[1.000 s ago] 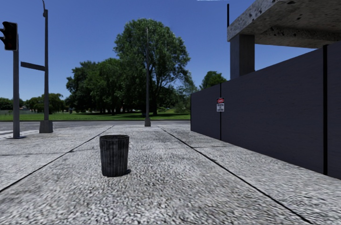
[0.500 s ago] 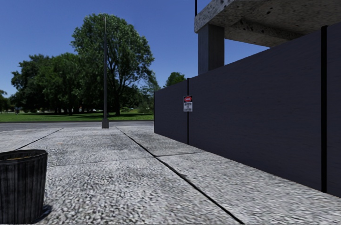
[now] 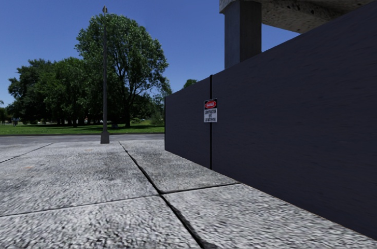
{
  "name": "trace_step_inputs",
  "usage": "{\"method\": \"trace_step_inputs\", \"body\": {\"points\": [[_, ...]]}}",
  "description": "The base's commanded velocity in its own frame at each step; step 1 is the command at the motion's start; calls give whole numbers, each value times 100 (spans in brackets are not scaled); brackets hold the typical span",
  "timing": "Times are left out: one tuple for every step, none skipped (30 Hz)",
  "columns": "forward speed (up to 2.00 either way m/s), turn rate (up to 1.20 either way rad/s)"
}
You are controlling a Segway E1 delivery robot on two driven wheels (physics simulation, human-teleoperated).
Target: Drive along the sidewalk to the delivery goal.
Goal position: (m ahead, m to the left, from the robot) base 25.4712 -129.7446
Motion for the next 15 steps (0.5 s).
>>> {"method": "trace_step_inputs", "body": {"points": [[200,14],[200,22],[200,22],[200,27],[200,28],[200,29],[200,29],[200,30],[200,31],[200,31],[200,32],[200,35],[200,38],[200,40],[200,40]]}}
